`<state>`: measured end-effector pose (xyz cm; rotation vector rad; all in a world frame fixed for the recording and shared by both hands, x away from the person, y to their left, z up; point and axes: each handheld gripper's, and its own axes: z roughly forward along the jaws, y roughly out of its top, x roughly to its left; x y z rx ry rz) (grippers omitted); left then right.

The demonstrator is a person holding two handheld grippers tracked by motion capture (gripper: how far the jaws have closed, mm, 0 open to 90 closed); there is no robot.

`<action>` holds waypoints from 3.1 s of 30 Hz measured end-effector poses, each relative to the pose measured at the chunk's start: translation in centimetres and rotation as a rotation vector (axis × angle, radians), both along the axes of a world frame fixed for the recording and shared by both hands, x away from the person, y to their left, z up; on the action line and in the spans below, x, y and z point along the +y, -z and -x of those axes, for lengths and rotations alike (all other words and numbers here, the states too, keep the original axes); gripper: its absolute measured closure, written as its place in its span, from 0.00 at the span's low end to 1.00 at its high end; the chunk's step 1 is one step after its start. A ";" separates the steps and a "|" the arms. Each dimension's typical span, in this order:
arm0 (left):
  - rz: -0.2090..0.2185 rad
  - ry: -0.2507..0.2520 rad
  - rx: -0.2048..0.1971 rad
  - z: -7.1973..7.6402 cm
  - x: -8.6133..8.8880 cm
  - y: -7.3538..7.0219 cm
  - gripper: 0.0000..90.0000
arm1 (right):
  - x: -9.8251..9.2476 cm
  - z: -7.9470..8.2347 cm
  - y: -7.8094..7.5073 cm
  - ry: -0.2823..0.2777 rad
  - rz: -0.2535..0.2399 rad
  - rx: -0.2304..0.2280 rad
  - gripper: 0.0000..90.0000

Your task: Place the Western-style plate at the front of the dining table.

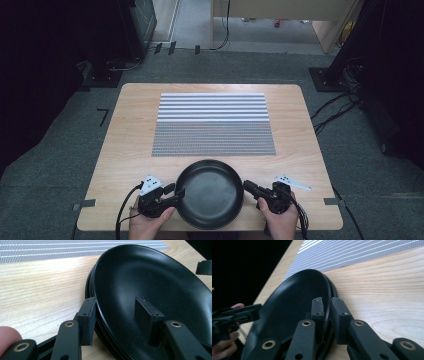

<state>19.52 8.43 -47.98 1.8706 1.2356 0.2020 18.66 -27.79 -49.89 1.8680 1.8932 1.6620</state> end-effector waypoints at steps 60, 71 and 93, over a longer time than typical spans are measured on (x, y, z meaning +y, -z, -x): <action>0.019 0.005 0.057 -0.6 0.8 0.6 0.68 | 1.4 0.0 0.7 0.022 -0.007 0.027 0.96; 0.025 0.000 0.055 -0.6 1.1 0.5 0.68 | 1.6 -0.7 1.1 0.011 -0.038 0.037 0.96; 0.029 -0.041 0.042 -0.7 2.2 -0.1 0.77 | 3.7 -0.7 1.6 -0.013 -0.008 0.070 0.88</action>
